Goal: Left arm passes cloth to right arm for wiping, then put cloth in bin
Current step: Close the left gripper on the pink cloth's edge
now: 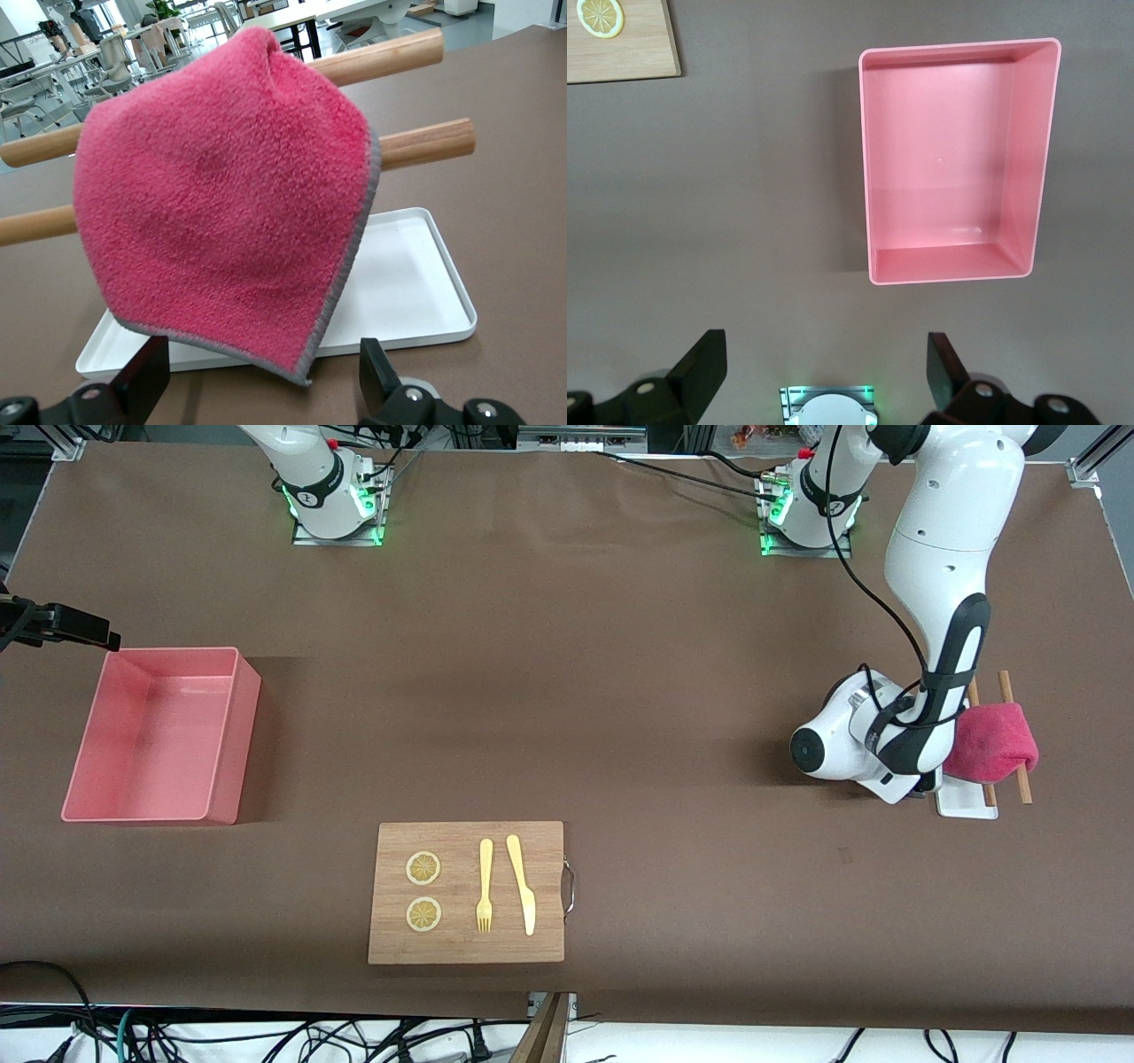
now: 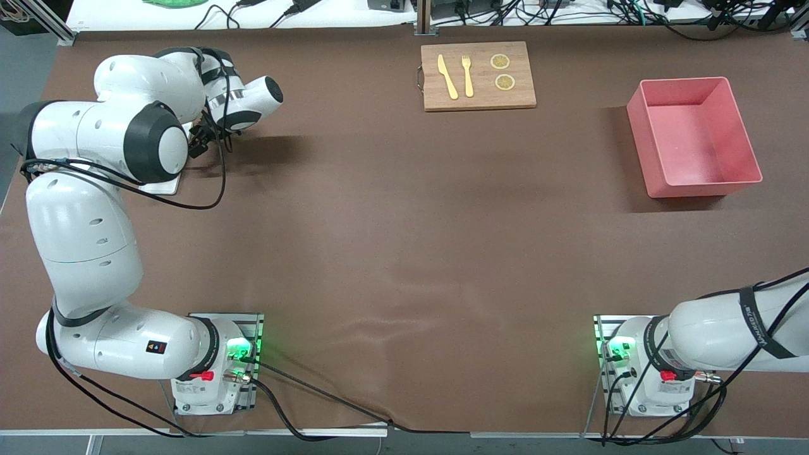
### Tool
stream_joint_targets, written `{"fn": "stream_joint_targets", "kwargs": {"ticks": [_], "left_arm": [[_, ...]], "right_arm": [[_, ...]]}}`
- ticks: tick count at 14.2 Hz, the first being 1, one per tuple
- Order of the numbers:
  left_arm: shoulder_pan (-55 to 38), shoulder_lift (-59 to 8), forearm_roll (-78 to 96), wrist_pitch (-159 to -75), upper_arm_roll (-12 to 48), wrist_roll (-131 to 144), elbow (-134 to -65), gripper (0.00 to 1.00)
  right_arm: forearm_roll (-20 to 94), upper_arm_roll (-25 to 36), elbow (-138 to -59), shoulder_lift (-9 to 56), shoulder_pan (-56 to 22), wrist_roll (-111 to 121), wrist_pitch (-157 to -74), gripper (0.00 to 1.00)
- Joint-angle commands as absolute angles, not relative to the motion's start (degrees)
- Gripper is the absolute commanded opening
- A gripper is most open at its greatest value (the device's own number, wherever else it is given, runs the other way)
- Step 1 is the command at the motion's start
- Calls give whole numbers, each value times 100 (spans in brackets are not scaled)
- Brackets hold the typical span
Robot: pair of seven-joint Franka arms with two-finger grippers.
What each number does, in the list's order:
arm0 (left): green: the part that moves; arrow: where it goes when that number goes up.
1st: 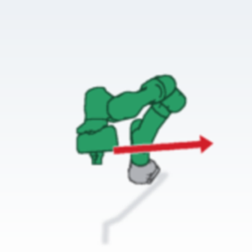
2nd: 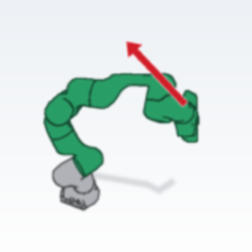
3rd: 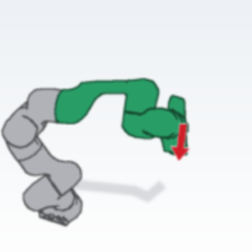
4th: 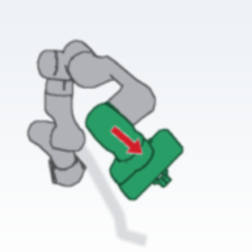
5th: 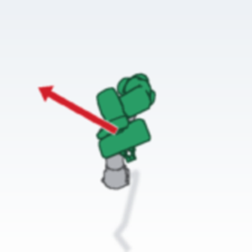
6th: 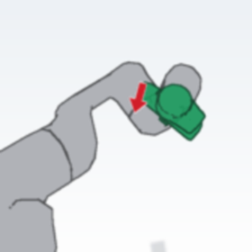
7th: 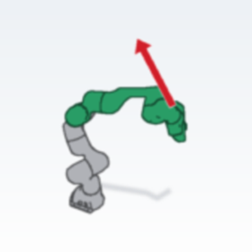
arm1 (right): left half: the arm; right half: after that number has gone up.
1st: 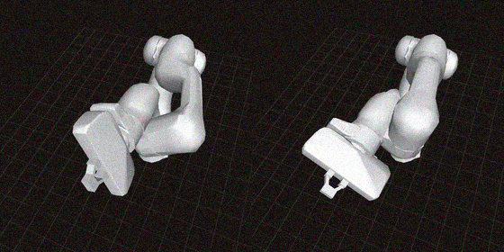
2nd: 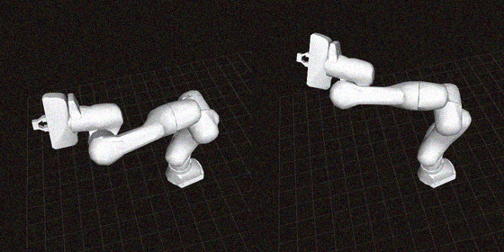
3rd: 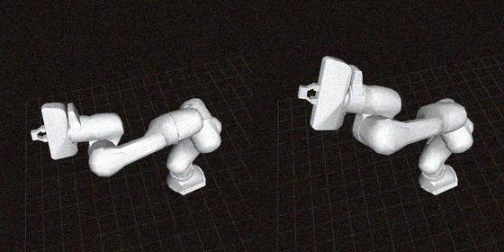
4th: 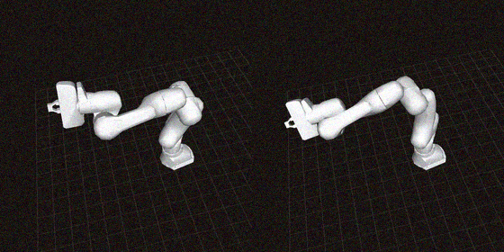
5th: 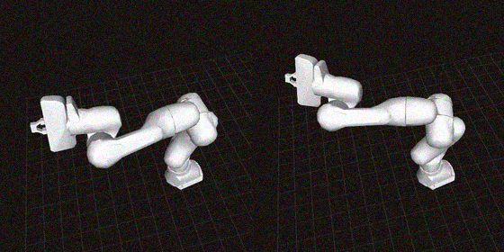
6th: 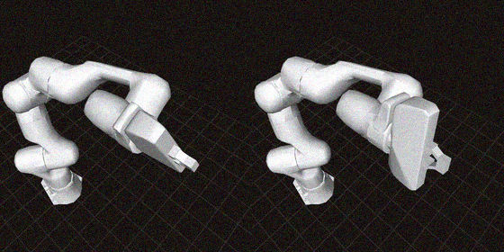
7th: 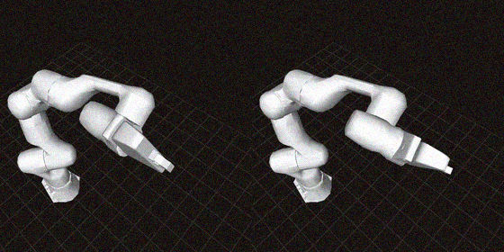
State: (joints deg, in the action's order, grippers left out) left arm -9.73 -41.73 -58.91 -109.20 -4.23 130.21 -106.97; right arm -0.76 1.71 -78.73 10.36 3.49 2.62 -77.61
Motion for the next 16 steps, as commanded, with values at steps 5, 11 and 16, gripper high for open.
{"fn": "stream_joint_targets", "kwargs": {"ticks": [5,11,16], "left_arm": [[-967,-4368,-6012,-10863,-510,13236,-10608,83],[-949,-4359,-6012,-10872,-519,13149,-10600,25],[-958,-4359,-6012,-10863,-519,12973,-10600,0]], "right_arm": [[-26,176,-7761,1098,378,343,-7743,100],[0,167,-7761,1125,378,343,-7857,100],[18,158,-7761,1125,369,290,-7857,100]]}}
